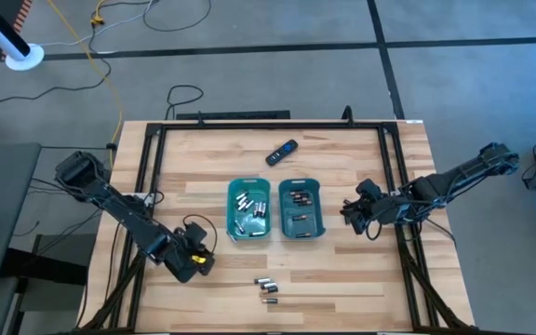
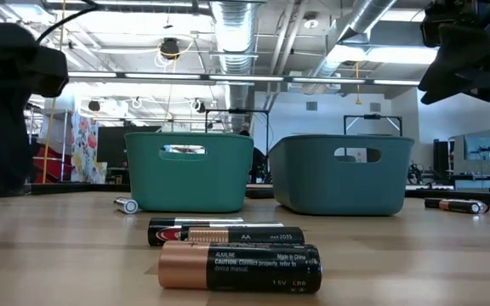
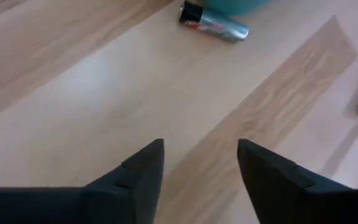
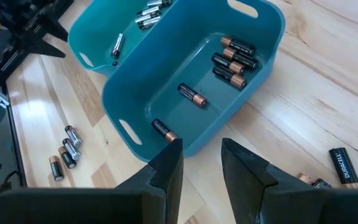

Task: Sort batteries
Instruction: Put the silver and black battery into the green bin

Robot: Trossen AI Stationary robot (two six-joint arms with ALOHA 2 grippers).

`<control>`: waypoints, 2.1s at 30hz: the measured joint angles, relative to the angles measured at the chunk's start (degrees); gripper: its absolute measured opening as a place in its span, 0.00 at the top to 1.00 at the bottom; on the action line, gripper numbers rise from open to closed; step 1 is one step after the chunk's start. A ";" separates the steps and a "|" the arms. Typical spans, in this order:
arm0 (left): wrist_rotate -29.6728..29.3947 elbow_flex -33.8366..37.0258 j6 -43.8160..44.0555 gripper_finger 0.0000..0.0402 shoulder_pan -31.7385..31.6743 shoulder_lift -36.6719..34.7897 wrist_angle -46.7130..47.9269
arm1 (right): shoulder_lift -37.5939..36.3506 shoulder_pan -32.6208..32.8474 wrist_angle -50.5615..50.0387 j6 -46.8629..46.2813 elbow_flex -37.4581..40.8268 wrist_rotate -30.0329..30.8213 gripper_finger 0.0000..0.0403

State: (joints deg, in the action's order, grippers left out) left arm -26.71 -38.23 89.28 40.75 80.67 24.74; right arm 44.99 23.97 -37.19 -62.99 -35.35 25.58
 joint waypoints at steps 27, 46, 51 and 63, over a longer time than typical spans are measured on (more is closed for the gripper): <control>-22.09 17.57 -19.41 0.42 3.40 6.37 -28.33 | 0.02 0.00 -0.08 -1.06 0.00 0.00 0.69; -33.66 11.16 -26.01 0.42 3.85 25.43 -40.68 | 0.00 0.00 -0.02 -4.07 0.00 -0.06 0.69; -33.31 11.14 -28.49 0.42 2.44 25.47 -43.81 | 0.00 0.00 -0.02 -4.66 0.00 -0.09 0.69; -33.50 10.83 -30.20 0.42 2.30 25.57 -45.51 | 0.00 -0.01 -0.02 -5.66 0.00 -0.09 0.69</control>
State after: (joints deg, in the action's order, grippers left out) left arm -60.21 -27.40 59.08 43.05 106.24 -20.78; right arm 44.99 23.95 -37.21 -68.65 -35.35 25.50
